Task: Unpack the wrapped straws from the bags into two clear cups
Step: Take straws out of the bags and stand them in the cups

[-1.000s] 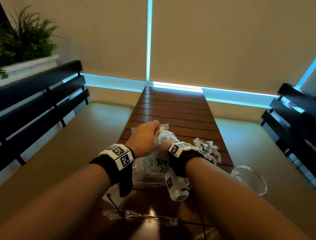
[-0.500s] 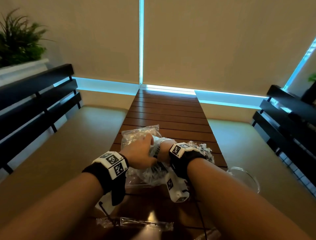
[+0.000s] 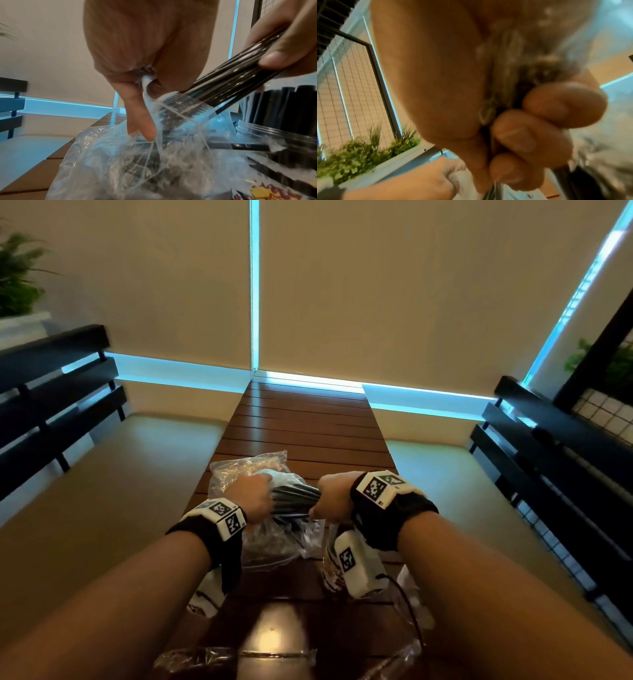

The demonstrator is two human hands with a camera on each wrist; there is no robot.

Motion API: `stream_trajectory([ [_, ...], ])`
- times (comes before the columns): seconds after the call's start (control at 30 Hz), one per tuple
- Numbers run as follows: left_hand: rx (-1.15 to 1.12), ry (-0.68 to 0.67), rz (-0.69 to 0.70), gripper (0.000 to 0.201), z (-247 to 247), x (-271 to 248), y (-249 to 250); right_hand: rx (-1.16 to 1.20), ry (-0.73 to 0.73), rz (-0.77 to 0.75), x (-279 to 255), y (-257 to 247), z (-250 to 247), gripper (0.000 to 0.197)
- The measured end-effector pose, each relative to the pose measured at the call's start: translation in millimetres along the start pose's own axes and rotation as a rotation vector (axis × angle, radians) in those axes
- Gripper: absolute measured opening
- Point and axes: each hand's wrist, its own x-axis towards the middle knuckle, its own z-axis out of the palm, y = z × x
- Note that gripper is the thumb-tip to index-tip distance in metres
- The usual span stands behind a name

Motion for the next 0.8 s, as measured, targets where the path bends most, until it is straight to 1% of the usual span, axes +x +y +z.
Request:
stream_trajectory([
  [0.1,0.01,-0.009,-0.042,0.03,-5,6,1,0.001,-0.045,0.012,-28,16,-16,0.026],
  [0.2,0.051,-0.015,-0.052,0.032,-11,8,-1,0.144,-0.103,0.027,-53,30,-31,0.026],
  [0.27,0.096,-0.043,-0.056,0.031,-12,8,0,0.158,-0.09,0.012,-67,38,-40,0.025],
  [0.3,0.12,-0.083,-0.052,0.031,-12,6,1,0.173,-0.079,0.006,-73,42,-43,0.024],
  [0.4,0.14,-0.135,-0.088,0.031,-14,1,1,0.306,-0.074,-0.031,-88,51,-49,0.022],
  [0.5,0.133,-0.209,-0.064,0.035,-12,-9,0,0.457,-0.025,-0.088,-97,57,-51,0.023],
  [0.53,0.132,-0.262,-0.054,0.036,-10,-14,2,0.487,-0.007,-0.113,-98,57,-52,0.024],
  [0.6,0.182,-0.344,-0.001,0.042,-6,-20,3,0.513,0.044,-0.179,-97,53,-51,0.026],
  [0.63,0.189,-0.38,0.011,0.046,-7,-21,4,0.497,0.093,-0.213,-93,49,-48,0.027],
  [0.67,0.148,-0.397,0.016,0.052,-11,-21,5,0.474,0.17,-0.24,-89,45,-43,0.027],
  [0.7,0.056,-0.403,0.016,0.058,-18,-21,7,0.45,0.26,-0.259,-82,41,-38,0.025],
  [0.73,-0.096,-0.378,0.016,0.064,-28,-21,9,0.432,0.352,-0.262,-74,38,-31,0.021],
  [0.77,-0.321,-0.349,0.033,0.072,-43,-22,13,0.422,0.436,-0.247,-65,37,-24,0.021],
  [0.8,-0.606,-0.328,0.065,0.081,-59,-26,17,0.427,0.499,-0.231,-58,36,-17,0.024],
])
